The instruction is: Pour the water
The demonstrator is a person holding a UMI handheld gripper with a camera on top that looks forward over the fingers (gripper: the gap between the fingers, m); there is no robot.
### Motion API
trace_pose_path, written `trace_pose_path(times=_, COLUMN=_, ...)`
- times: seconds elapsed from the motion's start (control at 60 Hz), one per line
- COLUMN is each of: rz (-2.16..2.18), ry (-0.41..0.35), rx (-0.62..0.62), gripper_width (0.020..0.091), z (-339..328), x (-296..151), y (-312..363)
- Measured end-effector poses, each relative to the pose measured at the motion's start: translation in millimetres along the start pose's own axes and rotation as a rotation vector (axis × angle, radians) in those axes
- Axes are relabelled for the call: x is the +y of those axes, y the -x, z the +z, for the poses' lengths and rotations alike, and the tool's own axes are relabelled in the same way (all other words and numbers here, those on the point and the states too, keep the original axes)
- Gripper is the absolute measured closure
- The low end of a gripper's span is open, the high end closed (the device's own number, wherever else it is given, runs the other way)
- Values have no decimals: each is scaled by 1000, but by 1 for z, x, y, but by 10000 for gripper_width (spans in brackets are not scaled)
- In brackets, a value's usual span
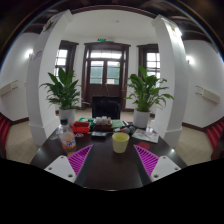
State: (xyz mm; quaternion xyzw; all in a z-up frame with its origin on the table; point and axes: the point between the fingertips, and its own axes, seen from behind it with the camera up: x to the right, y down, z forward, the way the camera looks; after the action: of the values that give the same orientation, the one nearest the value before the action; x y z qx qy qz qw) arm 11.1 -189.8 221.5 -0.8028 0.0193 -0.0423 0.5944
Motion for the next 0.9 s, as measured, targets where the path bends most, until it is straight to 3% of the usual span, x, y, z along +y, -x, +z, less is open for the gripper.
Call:
trace_pose_path(times=0.117, rz=4, ry=6, rx=-46, gripper_width=302, z=5, x=37, y=45)
trace_pose_path(times=0.133, rz=1, ry=12, rx=-56, gripper_width=301, z=-2, x=16, y=29)
trace_pose_path(times=0.183, rz=-2, ry=6, rx=-80, gripper_width=303, z=15, x=56, y=70)
trace_pose_path(times=0.283, rz=-1, ry=-9, rx=-152, gripper_width=297, z=28, x=75, y=123)
trace_pose_path(times=0.433, rz=11, ry=-46, rx=-241, gripper_width=296, z=58, x=69, y=179)
trace_pose_path(times=0.6, rz=57, ry=-99, rx=-236, gripper_width=302, z=97, x=47, y=200)
trace_pose_path(times=0.9, rz=12, ry=-88, rx=-216, gripper_width=315, z=152, x=47, y=208)
